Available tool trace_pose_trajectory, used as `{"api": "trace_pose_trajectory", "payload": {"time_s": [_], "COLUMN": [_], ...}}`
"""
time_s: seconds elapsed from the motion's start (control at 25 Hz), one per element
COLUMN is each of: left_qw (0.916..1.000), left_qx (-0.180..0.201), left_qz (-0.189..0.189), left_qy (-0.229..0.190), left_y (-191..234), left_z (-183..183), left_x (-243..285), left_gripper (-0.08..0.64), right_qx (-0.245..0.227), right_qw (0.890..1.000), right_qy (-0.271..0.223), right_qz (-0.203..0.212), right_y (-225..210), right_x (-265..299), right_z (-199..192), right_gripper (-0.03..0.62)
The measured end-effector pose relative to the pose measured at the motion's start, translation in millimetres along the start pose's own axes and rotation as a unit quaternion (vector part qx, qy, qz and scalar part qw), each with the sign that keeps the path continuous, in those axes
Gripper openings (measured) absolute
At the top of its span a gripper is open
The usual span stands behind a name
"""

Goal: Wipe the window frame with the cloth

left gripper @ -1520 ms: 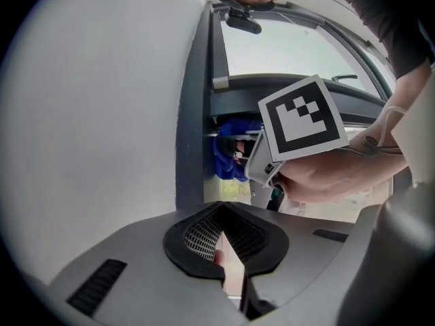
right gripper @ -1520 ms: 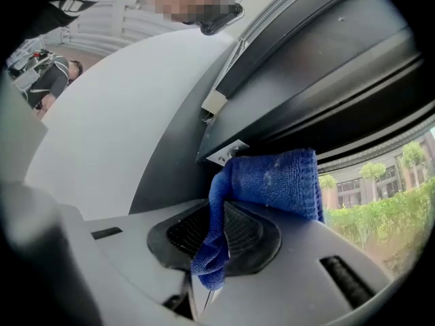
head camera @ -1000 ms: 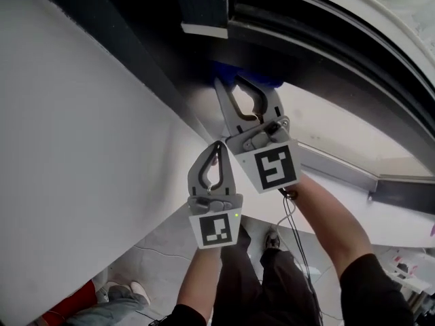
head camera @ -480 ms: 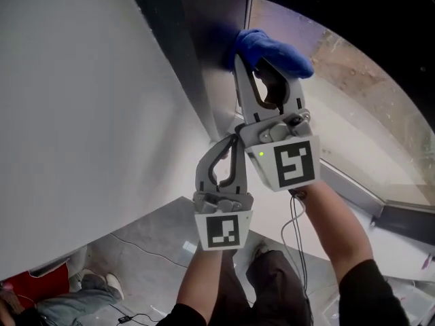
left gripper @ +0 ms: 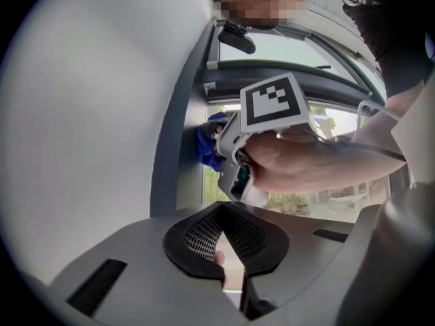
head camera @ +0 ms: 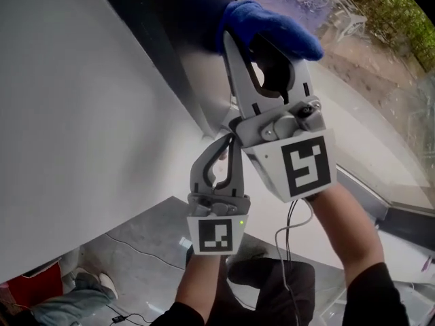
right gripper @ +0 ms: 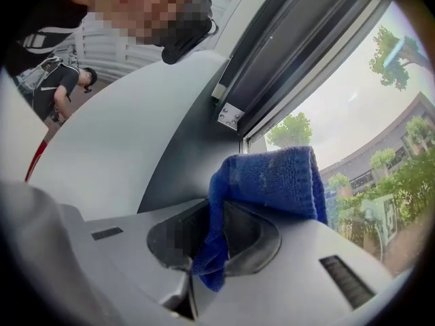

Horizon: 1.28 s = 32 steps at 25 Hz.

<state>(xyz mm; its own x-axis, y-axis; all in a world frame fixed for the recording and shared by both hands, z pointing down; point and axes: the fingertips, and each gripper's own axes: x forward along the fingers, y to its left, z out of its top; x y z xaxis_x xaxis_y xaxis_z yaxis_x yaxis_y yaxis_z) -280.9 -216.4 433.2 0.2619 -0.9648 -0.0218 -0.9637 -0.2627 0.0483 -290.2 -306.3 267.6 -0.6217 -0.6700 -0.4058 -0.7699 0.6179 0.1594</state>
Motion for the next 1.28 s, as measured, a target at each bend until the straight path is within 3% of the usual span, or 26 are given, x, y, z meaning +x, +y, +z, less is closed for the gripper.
{"api": "trace_pose_trajectory", "payload": {"time_s": [0.2,0.4,0.6,0.84,1.12,1.28], "left_qw": [0.9994,0.9998,0.9985,0.9962,0.9942,0.9920], "left_qx": [-0.023,0.008,0.031,0.044,0.032,0.050], "left_qz": [0.026,0.008,0.009,0.010,0.021,0.016], "left_qy": [-0.007,-0.013,-0.044,-0.075,-0.101,-0.114], "left_y": [14.7,4.9,3.7,10.2,17.7,13.2], "left_z": [-17.0,-25.1,-27.2,-40.2,-44.1,-47.8], "left_x": [-3.0,-8.2,5.6,8.6,12.0,10.0], "left_gripper": [0.005,0.005,0.005,0.005,0.005,0.005], "right_qx": [-0.001,-0.006,-0.035,-0.045,-0.056,-0.063], "right_qw": [1.000,1.000,0.998,0.997,0.996,0.995], "right_qy": [-0.003,-0.013,-0.044,-0.057,-0.068,-0.072], "right_qz": [0.014,0.024,0.018,0.009,0.005,0.007], "right_y": [4.9,7.2,6.5,12.7,17.1,22.2], "right_x": [-1.6,-8.8,-16.1,-18.4,-19.5,-28.3], "right_z": [3.4,4.7,-4.1,-17.8,-27.1,-35.1], "right_gripper": [0.043,0.041,0.040,0.040,0.040,0.040]}}
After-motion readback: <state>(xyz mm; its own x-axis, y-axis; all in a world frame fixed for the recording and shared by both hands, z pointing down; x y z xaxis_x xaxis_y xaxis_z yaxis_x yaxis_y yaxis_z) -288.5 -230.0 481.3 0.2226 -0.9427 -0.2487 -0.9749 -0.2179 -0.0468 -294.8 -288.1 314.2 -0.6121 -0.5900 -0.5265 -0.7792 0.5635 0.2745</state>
